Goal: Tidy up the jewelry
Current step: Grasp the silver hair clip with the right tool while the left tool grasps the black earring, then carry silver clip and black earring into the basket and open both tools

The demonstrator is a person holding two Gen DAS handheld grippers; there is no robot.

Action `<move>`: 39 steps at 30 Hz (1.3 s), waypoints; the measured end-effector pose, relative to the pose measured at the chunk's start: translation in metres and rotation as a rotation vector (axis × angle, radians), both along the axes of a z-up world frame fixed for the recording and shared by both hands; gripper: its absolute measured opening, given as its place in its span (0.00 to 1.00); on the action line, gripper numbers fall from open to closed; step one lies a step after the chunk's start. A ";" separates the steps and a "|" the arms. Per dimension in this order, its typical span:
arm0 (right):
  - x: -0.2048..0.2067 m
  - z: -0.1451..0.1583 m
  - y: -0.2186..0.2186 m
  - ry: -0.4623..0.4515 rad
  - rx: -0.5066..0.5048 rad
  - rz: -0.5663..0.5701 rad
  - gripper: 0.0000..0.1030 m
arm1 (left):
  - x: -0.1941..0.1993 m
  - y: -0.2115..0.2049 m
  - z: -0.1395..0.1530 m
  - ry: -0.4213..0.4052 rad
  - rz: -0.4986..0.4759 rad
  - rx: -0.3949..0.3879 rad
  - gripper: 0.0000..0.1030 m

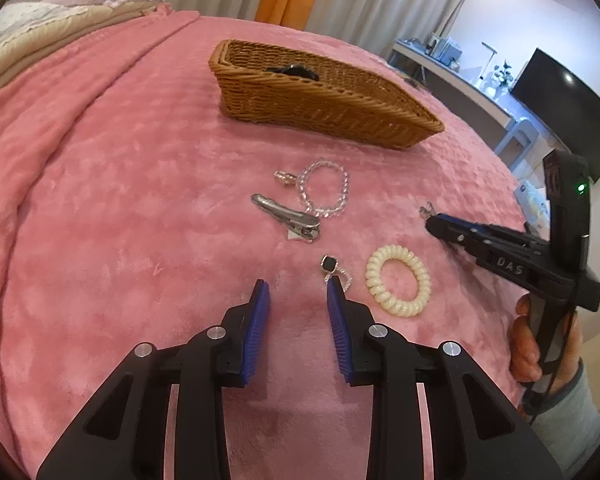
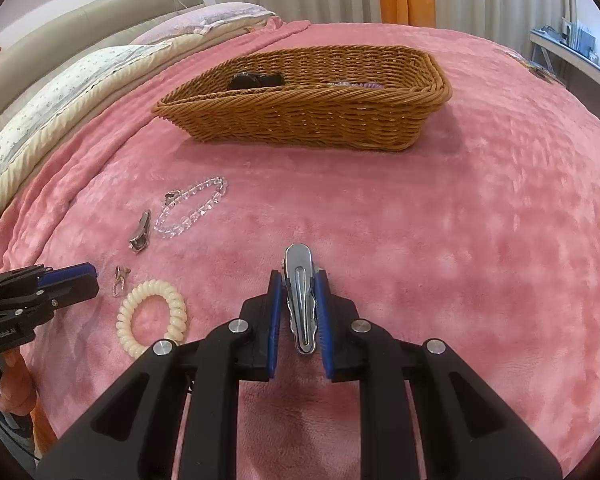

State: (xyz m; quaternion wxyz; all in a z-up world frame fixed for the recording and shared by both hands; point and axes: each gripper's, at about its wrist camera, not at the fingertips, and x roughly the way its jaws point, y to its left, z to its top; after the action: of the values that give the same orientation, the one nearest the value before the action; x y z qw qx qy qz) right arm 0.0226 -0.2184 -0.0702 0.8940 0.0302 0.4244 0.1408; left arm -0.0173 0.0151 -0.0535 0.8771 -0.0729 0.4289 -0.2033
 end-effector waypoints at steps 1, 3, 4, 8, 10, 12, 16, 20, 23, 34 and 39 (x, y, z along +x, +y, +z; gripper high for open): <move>0.000 0.000 0.000 -0.001 0.000 0.000 0.14 | 0.000 -0.001 0.001 -0.003 -0.007 -0.009 0.30; 0.000 0.000 0.000 0.000 -0.001 0.002 0.14 | 0.004 -0.007 0.001 0.008 -0.024 -0.003 0.30; 0.000 0.000 0.000 -0.001 -0.001 0.002 0.14 | 0.006 -0.011 0.001 0.012 -0.031 0.006 0.31; 0.000 -0.001 0.000 -0.002 0.000 0.004 0.14 | 0.015 -0.027 -0.005 0.012 -0.029 0.058 0.31; -0.001 0.000 0.001 -0.006 -0.004 0.006 0.14 | 0.014 -0.037 -0.005 -0.013 -0.025 0.125 0.24; -0.003 0.001 0.004 -0.019 -0.016 0.015 0.14 | 0.012 -0.043 -0.006 -0.037 -0.026 0.180 0.14; -0.011 0.005 0.012 -0.066 -0.034 0.043 0.14 | 0.007 -0.038 -0.002 -0.061 -0.033 0.148 0.13; -0.022 0.014 0.013 -0.122 -0.016 0.065 0.14 | 0.001 -0.036 0.004 -0.093 -0.043 0.117 0.11; -0.026 0.021 0.009 -0.142 0.007 0.063 0.14 | -0.001 -0.036 0.013 -0.121 -0.052 0.094 0.10; -0.027 0.077 0.002 -0.243 0.024 0.047 0.14 | 0.018 -0.034 0.066 -0.245 -0.080 -0.026 0.00; -0.011 0.117 -0.002 -0.316 0.027 0.042 0.14 | 0.040 -0.039 0.091 -0.306 -0.079 -0.027 0.00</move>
State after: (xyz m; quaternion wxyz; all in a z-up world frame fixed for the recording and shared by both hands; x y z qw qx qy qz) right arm 0.0113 -0.2206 0.0465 0.9460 0.0106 0.2771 0.1682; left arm 0.0224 -0.0234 0.0370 0.9225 -0.0361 0.2899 -0.2522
